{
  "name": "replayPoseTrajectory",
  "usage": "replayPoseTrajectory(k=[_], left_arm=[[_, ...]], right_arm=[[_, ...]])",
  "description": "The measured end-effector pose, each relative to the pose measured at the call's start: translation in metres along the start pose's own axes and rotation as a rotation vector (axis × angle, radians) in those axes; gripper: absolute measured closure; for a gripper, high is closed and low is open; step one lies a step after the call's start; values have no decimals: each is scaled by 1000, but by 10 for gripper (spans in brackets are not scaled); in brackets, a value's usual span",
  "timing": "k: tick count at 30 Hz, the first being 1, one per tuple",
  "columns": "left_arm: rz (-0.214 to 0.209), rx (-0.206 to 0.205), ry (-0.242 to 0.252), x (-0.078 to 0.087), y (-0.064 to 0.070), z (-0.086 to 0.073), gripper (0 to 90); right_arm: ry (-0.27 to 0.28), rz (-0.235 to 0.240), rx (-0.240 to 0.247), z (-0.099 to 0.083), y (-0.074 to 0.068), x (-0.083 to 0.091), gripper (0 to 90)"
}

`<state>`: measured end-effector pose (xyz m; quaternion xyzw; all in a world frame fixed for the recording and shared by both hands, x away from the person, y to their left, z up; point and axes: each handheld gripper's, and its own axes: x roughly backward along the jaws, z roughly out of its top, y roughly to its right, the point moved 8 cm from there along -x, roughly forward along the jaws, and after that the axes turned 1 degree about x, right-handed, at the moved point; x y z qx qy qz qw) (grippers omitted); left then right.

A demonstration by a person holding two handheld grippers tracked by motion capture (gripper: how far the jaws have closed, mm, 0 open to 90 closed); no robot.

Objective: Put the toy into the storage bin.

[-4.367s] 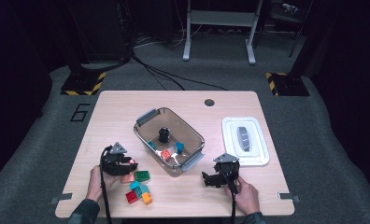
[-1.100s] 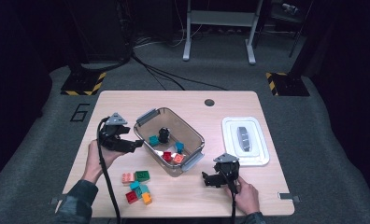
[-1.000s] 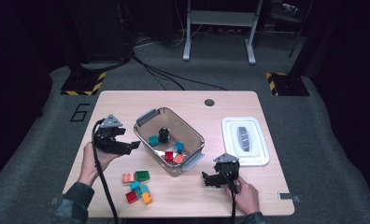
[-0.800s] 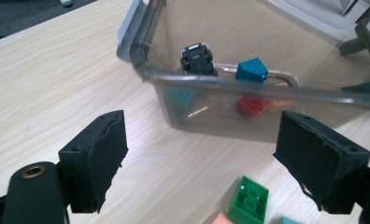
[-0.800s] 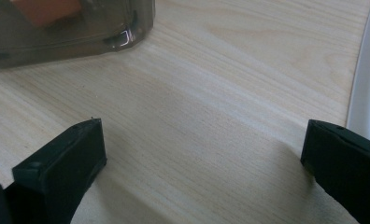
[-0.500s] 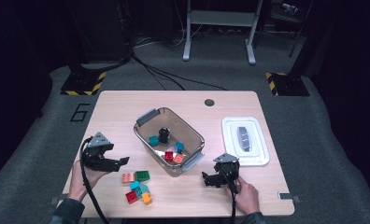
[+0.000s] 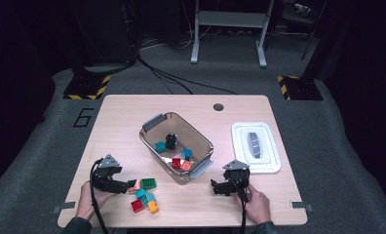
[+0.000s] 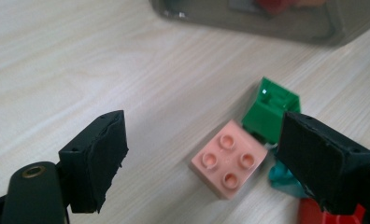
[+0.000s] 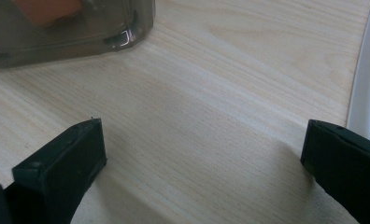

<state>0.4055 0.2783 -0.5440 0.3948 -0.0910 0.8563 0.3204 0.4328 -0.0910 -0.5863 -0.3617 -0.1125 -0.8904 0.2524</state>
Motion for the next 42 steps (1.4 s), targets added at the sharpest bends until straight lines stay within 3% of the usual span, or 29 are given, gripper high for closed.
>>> replayPoseTrajectory(k=[9, 18, 25, 29, 31, 35, 36, 42], left_arm=[[-12, 12, -22, -16, -3, -13, 192], [59, 71, -2, -14, -19, -10, 209], [47, 68, 22, -9, -16, -7, 206], [35, 32, 1, -14, -9, -4, 204], [50, -8, -25, -17, -9, -5, 216], [28, -2, -10, -14, -14, -6, 222], [8, 6, -7, -12, -14, -7, 222], [-68, -70, -15, -12, -14, -11, 232]], right_arm=[[0, 0, -10, 0, -1, 0, 0], [0, 0, 2, 0, 0, 0, 0], [0, 2, -1, 0, 0, 0, 0], [1, 3, -13, 0, -1, 0, 0], [0, 0, -13, 0, -1, 0, 0], [0, 0, 2, 0, 0, 0, 0], [1, 3, -12, 0, -1, 0, 0], [0, 2, -2, 0, 0, 0, 0]])
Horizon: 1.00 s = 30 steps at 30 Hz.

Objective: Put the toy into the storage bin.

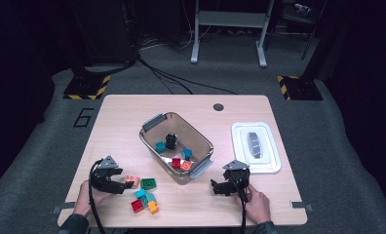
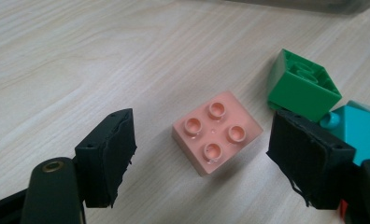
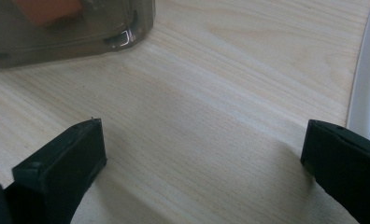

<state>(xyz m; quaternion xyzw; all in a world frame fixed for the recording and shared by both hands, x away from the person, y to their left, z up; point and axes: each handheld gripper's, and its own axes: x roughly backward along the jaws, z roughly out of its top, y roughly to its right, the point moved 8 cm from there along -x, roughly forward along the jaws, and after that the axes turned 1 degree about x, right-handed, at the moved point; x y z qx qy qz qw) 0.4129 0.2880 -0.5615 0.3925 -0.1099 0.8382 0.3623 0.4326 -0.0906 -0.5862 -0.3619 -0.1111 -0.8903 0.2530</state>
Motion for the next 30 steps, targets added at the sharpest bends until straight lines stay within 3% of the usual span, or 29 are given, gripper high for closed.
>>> replayPoseTrajectory(k=[4, 9, 22, 30], left_arm=[[-32, -25, -10, -5, 1, 0, 257], [-42, -43, -19, -12, 5, -2, 332], [-6, -75, -30, -11, 9, -5, 568], [50, -52, -43, -3, -3, -12, 581]], right_arm=[[0, 1, -11, 0, -1, 0, 0], [0, 0, 0, 0, 0, 0, 0], [0, 0, 0, 0, 0, 0, 0], [0, 0, 1, 0, 0, 0, 0]])
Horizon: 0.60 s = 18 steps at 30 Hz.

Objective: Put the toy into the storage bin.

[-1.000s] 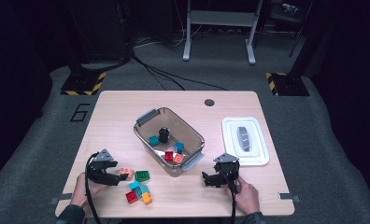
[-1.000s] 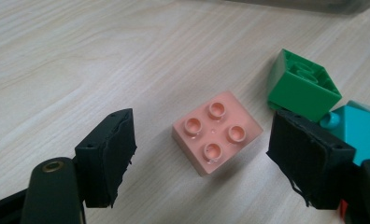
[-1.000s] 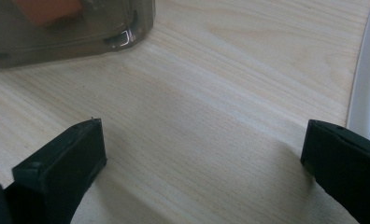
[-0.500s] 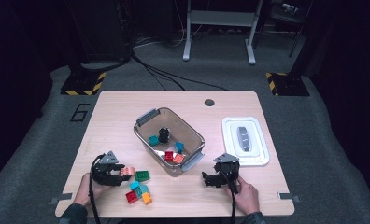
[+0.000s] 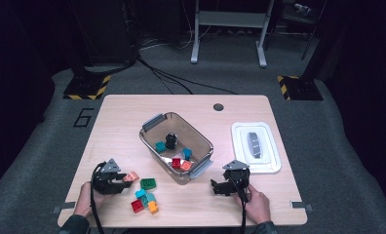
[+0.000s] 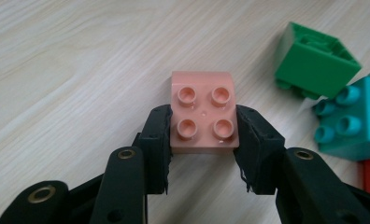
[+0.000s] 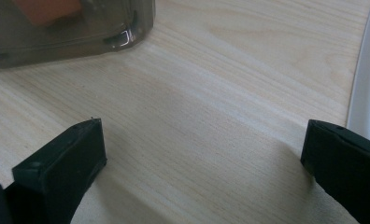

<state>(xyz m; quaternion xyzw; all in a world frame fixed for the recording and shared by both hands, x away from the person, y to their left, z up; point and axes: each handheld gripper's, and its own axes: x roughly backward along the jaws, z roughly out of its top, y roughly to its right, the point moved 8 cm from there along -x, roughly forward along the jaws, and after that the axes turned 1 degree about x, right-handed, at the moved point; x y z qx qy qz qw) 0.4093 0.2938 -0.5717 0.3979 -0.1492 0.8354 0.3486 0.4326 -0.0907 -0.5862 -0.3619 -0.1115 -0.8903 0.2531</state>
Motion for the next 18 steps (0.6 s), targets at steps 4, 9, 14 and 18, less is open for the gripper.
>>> replayPoseTrajectory(k=[4, 9, 14, 18], left_arm=[[16, 70, 7, 3, -3, 6, 457], [20, 44, -47, -5, 5, 16, 460], [36, 51, -74, -10, 8, 15, 584], [45, 71, -68, -8, 5, 14, 588]], right_arm=[[-1, -2, 3, 0, 0, 0, 0], [-1, -2, -8, 0, 0, 0, 0], [-1, -2, 3, 0, 0, 0, 0], [-1, -2, 3, 0, 0, 0, 0]])
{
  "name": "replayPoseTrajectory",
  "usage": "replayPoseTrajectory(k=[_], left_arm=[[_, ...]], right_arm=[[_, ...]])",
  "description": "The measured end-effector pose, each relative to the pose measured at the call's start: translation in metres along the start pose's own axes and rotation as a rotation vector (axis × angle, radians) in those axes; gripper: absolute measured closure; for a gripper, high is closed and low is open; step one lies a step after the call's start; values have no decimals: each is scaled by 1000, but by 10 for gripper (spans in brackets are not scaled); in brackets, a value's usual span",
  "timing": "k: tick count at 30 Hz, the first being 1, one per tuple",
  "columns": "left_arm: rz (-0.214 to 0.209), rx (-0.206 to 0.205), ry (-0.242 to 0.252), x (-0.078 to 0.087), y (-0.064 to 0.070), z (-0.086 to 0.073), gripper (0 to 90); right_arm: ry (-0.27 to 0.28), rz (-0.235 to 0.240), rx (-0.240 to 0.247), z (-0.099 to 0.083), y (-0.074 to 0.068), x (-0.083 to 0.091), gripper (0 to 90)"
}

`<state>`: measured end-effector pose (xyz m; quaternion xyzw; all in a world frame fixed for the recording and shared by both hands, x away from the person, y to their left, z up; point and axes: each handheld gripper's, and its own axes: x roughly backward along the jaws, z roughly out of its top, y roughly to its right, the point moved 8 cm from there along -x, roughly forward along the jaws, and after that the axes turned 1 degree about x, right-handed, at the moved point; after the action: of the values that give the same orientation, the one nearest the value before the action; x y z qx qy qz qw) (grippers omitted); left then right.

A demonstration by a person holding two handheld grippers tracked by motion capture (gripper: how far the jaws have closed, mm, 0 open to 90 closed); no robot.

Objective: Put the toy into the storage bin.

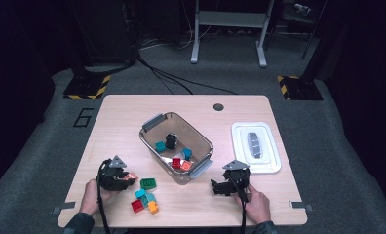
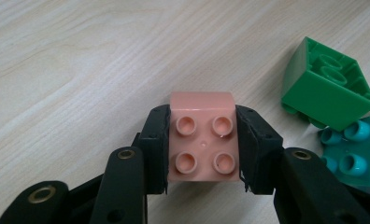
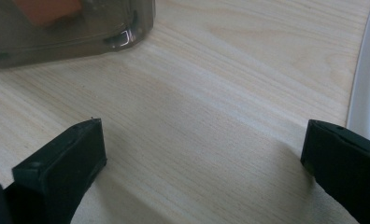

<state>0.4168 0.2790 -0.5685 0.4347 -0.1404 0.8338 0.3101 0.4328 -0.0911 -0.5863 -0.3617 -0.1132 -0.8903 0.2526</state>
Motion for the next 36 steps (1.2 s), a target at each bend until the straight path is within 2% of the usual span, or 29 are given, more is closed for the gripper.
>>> replayPoseTrajectory(k=[1, 2, 7, 11, 14, 16, 22, 23, 24, 28, 30, 36], left_arm=[[2, 9, 8, 1, -2, 1, 588], [-4, 22, 15, 4, -3, 1, 588], [-4, 49, 50, 14, -7, 6, 589], [0, 71, 78, 24, -10, 14, 589], [0, 69, 89, 31, -10, 20, 589], [2, 65, 98, 40, -8, 32, 589], [12, 54, 109, 49, -4, 50, 589], [15, 49, 107, 51, -4, 53, 589], [16, 47, 104, 53, -3, 56, 589], [17, 49, 116, 57, -4, 64, 589], [20, 50, 118, 59, -5, 68, 589], [18, 46, 113, 65, -7, 77, 589]], right_arm=[[1, 0, -13, 0, -1, 0, 0], [0, 0, 1, 0, 0, 0, 0], [0, 1, -12, 0, -1, 0, 0], [0, 0, 0, 0, 0, 0, 0], [0, 0, 0, 0, 0, 0, 0], [1, 2, -4, 0, 0, 0, 0], [0, 0, 0, 0, 0, 0, 0], [0, 0, -16, 0, -1, 0, 0], [0, 0, 0, 0, 0, 0, 0], [1, -1, -15, 0, -1, 0, 0], [0, 1, -1, 0, 0, 0, 0], [1, 3, -2, 0, 0, 0, 0]])
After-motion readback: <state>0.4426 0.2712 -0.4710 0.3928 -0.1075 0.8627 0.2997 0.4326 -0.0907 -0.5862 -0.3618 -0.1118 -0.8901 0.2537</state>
